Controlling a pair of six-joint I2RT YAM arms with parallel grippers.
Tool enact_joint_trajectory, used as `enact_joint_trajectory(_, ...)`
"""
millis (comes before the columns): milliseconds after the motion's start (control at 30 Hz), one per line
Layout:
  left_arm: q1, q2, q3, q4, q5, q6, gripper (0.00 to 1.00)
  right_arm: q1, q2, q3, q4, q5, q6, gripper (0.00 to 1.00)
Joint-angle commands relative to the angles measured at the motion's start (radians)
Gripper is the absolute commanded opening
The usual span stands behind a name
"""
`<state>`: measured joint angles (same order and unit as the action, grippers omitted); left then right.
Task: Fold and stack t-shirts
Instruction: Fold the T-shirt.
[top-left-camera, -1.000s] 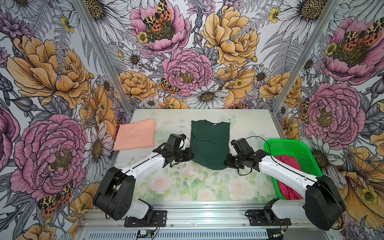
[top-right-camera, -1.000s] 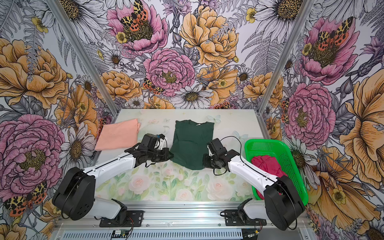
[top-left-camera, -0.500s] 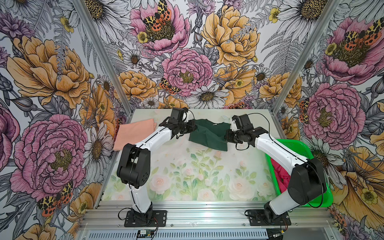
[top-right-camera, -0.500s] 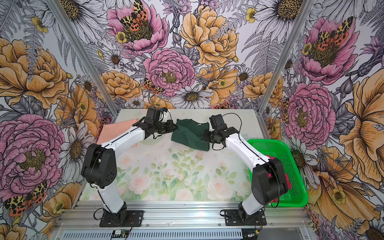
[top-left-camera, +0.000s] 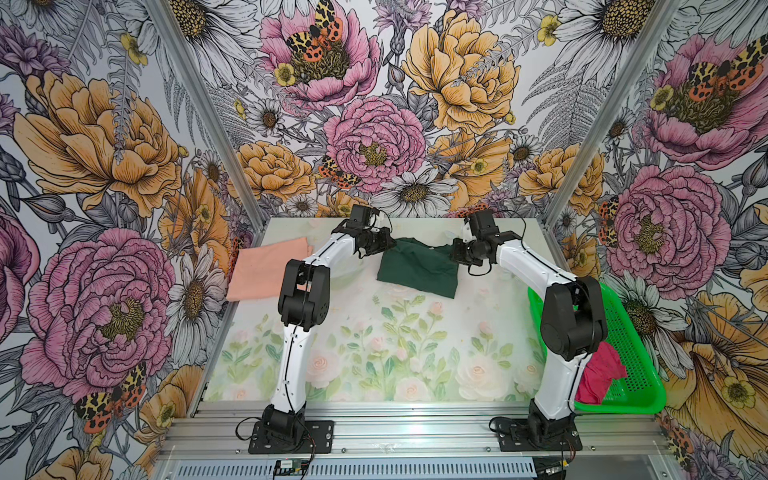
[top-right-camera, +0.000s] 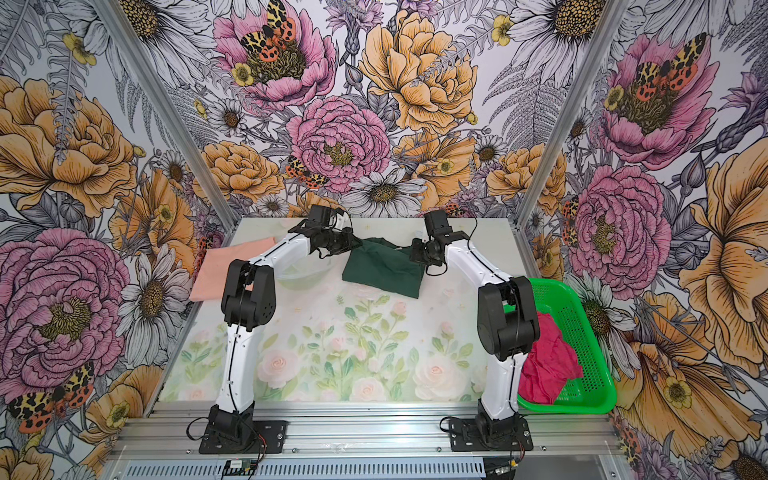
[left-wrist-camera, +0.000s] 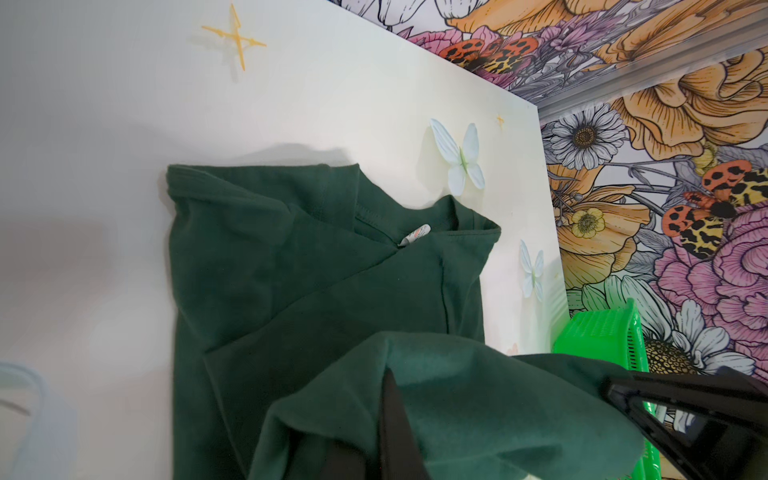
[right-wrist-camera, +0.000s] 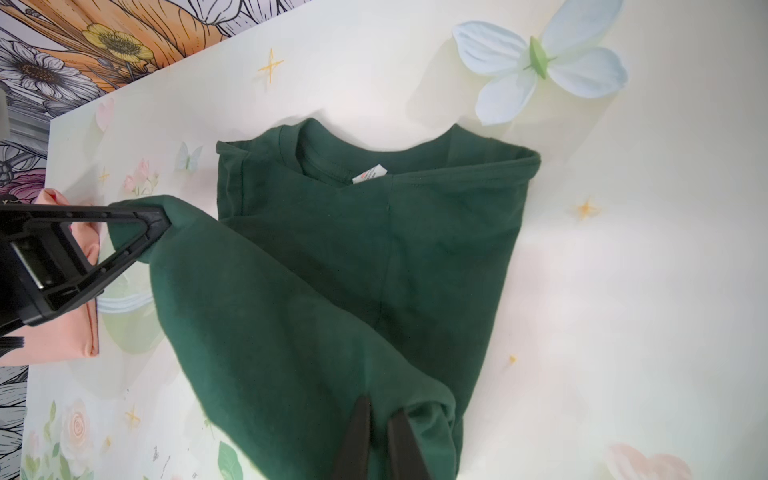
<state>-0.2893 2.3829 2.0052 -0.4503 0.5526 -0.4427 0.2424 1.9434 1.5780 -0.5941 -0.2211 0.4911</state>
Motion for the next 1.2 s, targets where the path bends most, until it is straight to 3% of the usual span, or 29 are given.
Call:
enact_joint_trajectory(0, 0.019, 0.063, 0.111, -0.026, 0.048, 0.014, 0.0, -0.013, 0.052, 0.066, -0.013, -0.034, -0.014, 0.11)
enact_joint_trajectory(200, 0.019, 0.176, 0.293, -0.068, 0.065, 0.021, 0.0, -0.029, 0.116, 0.113, -0.013, -0.044, -0.019, 0.11)
enact_joint_trajectory(300, 0.019, 0.225, 0.367, -0.077, 0.084, 0.026, 0.09, -0.031, 0.139, 0.136, -0.013, -0.044, -0.035, 0.15)
enact_joint_trajectory(333, 0.019, 0.24, 0.387, -0.077, 0.094, 0.027, 0.2, -0.031, 0.144, 0.143, -0.013, -0.042, -0.041, 0.21)
enact_joint_trajectory(367, 0.02, 0.25, 0.404, -0.076, 0.101, 0.027, 0.38, -0.032, 0.151, 0.15, -0.014, -0.032, -0.045, 0.32)
enact_joint_trajectory(433, 0.017, 0.265, 0.43, -0.077, 0.109, 0.04, 0.94, -0.031, 0.159, 0.165, -0.013, -0.011, -0.049, 0.6)
enact_joint_trajectory(500, 0.016, 0.26, 0.437, -0.077, 0.099, 0.06, 0.99, -0.03, 0.154, 0.172, -0.01, 0.041, -0.055, 0.71)
enact_joint_trajectory(667, -0.004, 0.148, 0.359, -0.077, -0.024, 0.168, 0.95, -0.011, 0.073, 0.141, 0.04, 0.16, -0.093, 0.72)
enact_joint_trajectory(767, -0.022, 0.054, 0.273, -0.077, -0.091, 0.238, 0.87, 0.022, 0.027, 0.121, 0.061, 0.156, -0.137, 0.69)
enact_joint_trajectory(833, -0.035, -0.01, 0.215, -0.078, -0.132, 0.255, 0.58, 0.041, 0.02, 0.117, 0.057, 0.143, -0.157, 0.62)
enact_joint_trajectory(900, -0.044, -0.058, 0.166, -0.078, -0.147, 0.266, 0.0, 0.05, 0.025, 0.11, 0.055, 0.133, -0.148, 0.47)
enact_joint_trajectory(1033, -0.063, -0.11, 0.112, -0.082, -0.101, 0.255, 0.0, 0.067, 0.066, 0.114, 0.053, 0.085, -0.133, 0.21)
enact_joint_trajectory(1167, -0.087, -0.042, 0.167, -0.089, 0.045, 0.204, 0.0, 0.077, 0.131, 0.149, 0.033, 0.047, -0.095, 0.17)
